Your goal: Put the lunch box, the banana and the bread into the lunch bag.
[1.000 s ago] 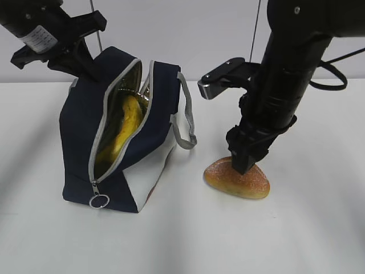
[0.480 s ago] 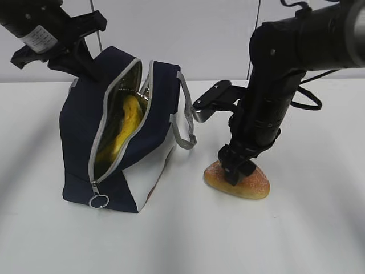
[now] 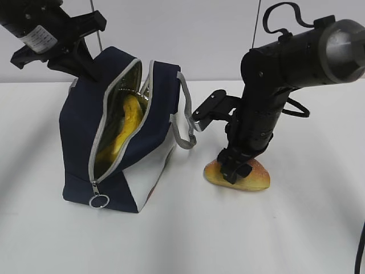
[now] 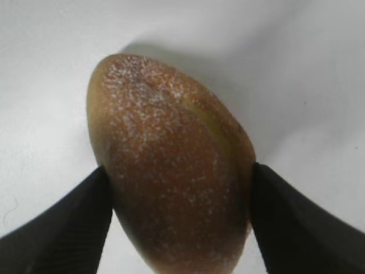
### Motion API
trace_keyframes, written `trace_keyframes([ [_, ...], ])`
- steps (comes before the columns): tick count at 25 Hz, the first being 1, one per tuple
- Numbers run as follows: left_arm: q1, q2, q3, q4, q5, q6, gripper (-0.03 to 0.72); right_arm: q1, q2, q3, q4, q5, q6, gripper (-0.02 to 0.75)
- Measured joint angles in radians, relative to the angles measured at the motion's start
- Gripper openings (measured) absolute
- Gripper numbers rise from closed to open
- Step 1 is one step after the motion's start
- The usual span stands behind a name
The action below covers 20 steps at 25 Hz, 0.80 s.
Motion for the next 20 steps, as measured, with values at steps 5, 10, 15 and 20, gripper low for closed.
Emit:
trace_keyframes([
  [5,0.0,0.0,0.0,0.004,0.0,0.0,-0.003,0.0,0.0,-0.001,-0.004,-0.006,-0.002,0.403],
  [10,0.0,0.0,0.0,0.011,0.0,0.0,-0.003,0.0,-0.008,-0.001,-0.014,0.008,0.012,0.363],
  [15,0.0,0.0,0.0,0.015,0.001,0.0,-0.003,0.0,-0.078,0.001,-0.08,0.092,0.059,0.359],
  [20,0.0,0.0,0.0,0.015,0.001,0.0,-0.003,0.0,-0.214,0.001,-0.143,0.173,0.115,0.357],
])
